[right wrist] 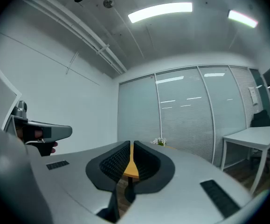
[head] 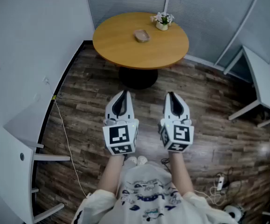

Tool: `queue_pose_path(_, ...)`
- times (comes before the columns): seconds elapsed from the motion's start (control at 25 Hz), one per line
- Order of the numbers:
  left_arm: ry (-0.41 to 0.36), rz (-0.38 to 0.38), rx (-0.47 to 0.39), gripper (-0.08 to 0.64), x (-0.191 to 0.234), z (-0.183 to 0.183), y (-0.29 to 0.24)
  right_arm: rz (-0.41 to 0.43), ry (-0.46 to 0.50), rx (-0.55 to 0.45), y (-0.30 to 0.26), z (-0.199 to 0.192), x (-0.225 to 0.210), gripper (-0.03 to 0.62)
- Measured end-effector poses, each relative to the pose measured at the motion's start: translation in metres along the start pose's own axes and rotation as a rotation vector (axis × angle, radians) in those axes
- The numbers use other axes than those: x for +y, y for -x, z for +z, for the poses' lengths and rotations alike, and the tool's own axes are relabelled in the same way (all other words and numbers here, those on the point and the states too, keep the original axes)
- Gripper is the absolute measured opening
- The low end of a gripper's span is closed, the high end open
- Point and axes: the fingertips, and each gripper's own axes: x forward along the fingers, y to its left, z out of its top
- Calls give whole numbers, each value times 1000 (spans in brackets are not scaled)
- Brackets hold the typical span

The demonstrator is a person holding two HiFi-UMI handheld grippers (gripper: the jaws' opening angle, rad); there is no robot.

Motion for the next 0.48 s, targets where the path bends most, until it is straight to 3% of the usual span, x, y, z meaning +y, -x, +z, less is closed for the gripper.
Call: queue_pose_path(0.48,-5,23,4,5,-12,-6,-18,22,-14,-1,-13,-5,-19,26)
